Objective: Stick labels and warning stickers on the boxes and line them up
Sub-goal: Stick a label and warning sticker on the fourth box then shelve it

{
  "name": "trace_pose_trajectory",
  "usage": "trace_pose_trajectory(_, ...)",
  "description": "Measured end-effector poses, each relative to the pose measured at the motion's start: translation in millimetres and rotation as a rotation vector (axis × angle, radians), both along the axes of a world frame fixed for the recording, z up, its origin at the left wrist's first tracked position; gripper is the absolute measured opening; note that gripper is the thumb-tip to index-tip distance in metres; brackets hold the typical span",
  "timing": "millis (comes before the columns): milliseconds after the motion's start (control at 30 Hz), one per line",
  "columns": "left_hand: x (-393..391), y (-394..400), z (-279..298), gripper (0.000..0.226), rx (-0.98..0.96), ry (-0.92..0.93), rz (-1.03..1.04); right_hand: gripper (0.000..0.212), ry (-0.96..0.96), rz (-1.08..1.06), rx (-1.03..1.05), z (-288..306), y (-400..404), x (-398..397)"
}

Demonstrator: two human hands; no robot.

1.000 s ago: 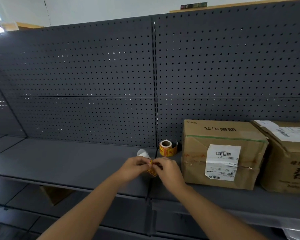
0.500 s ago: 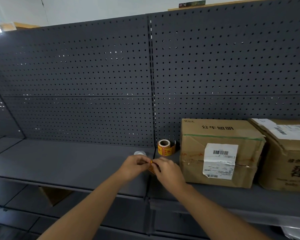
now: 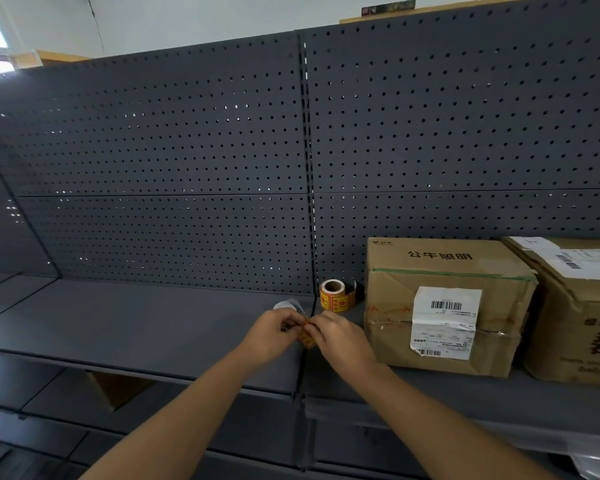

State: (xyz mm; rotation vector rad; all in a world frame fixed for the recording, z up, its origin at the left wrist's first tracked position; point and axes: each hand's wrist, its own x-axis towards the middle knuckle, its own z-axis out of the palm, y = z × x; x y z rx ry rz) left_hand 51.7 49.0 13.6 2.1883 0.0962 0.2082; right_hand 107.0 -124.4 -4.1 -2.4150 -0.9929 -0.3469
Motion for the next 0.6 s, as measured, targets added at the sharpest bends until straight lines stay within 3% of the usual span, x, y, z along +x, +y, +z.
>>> trace_pose_trajectory(600, 1.5, 5.2, -5.3, 0.020, -0.022, -0.027, 0.002, 0.028, -0.046, 0.034, 0.007, 3.3, -0.5, -6.1)
